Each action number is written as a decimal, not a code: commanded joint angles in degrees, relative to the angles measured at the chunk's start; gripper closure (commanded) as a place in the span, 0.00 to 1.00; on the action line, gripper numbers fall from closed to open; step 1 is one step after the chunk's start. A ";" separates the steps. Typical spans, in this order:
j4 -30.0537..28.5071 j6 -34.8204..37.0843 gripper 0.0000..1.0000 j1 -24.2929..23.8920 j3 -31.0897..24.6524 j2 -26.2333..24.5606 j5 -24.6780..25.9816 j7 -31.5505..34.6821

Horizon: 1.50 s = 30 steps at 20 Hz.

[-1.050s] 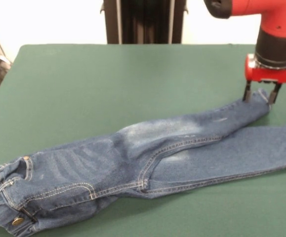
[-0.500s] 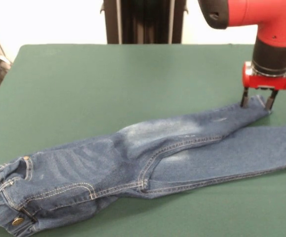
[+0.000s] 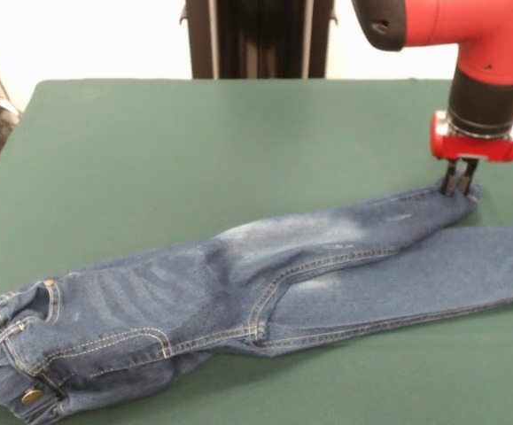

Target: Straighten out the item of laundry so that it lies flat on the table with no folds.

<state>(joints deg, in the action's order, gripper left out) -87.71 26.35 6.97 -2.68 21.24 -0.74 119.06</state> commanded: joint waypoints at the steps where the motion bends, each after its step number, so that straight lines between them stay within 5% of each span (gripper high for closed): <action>1: 1.76 -2.58 1.00 2.48 -2.95 -4.54 -0.69 7.27; 30: -7.79 1.29 1.00 4.82 -1.70 2.55 -1.05 8.82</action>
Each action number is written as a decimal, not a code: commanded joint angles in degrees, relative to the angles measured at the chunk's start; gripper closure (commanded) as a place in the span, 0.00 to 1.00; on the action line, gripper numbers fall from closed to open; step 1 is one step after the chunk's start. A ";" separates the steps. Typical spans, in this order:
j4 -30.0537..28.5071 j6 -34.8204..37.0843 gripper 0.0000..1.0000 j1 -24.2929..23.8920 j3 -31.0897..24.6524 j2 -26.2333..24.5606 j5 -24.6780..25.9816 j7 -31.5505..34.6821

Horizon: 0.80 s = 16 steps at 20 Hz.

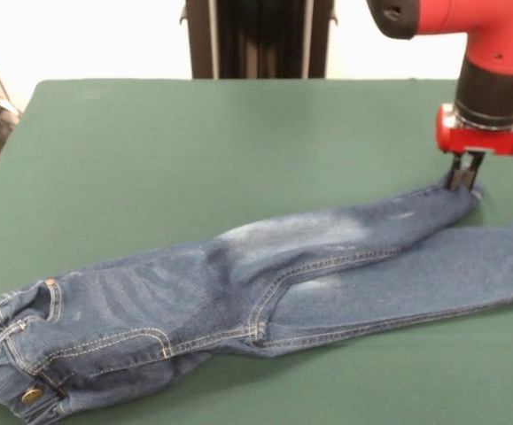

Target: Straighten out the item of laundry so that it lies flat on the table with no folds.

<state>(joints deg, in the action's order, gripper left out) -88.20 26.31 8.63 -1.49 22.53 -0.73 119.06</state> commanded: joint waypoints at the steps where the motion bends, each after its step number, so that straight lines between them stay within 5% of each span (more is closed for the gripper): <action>1: -7.87 1.18 1.00 3.30 -2.92 1.57 -1.11 9.02; 16: -7.32 1.56 1.00 4.38 -1.46 -0.68 0.23 7.14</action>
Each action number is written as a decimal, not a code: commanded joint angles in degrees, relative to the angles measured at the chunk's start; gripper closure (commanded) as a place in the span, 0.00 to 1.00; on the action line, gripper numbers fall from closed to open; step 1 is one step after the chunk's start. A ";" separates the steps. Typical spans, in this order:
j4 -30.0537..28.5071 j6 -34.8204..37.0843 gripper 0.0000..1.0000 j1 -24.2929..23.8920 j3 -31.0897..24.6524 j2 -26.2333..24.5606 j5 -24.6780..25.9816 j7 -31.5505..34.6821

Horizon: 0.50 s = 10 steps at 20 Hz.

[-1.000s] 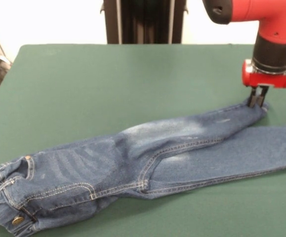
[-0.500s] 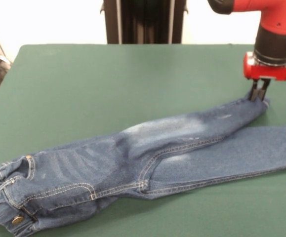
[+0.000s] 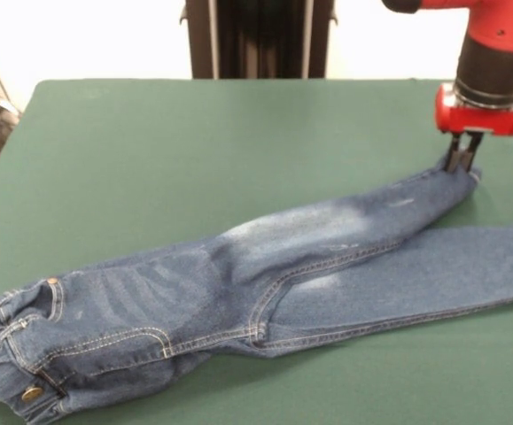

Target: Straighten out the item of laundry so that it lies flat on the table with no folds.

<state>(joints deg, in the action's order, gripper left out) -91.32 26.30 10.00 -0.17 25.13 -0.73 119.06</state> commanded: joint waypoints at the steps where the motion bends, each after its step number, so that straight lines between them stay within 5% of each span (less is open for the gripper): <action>1: -3.69 1.81 1.00 3.07 -2.55 -3.75 0.40 6.90; 10: -4.72 2.07 1.00 2.14 -2.69 -3.41 1.88 4.45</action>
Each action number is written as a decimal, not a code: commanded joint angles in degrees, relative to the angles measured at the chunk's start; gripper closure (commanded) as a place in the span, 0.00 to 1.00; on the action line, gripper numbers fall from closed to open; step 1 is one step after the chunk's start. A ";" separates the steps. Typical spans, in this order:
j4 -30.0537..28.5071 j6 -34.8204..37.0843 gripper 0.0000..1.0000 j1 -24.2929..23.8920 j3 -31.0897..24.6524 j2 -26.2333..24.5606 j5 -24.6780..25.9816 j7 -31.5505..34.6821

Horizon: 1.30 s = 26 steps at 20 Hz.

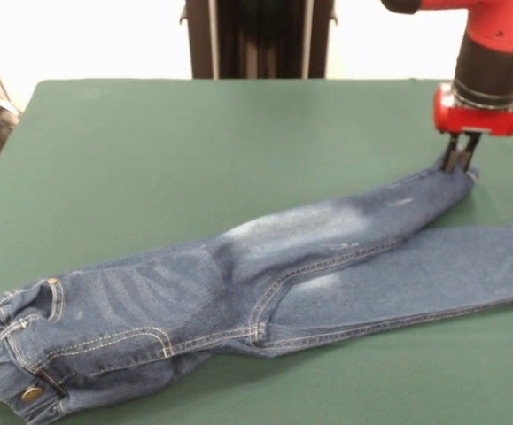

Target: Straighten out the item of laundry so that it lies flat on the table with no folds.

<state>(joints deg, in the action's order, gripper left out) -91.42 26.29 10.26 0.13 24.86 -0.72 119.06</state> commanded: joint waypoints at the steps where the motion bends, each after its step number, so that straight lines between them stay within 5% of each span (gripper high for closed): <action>1: -5.09 1.68 1.00 1.55 -3.19 -2.95 2.03 4.19; 12: -9.87 0.13 1.00 -1.59 -5.11 -0.32 4.63 1.75; 26: -8.93 -0.39 1.00 -2.87 -6.48 -0.96 5.60 2.35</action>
<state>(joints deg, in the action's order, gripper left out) -97.12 26.29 7.98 0.07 25.83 4.12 119.06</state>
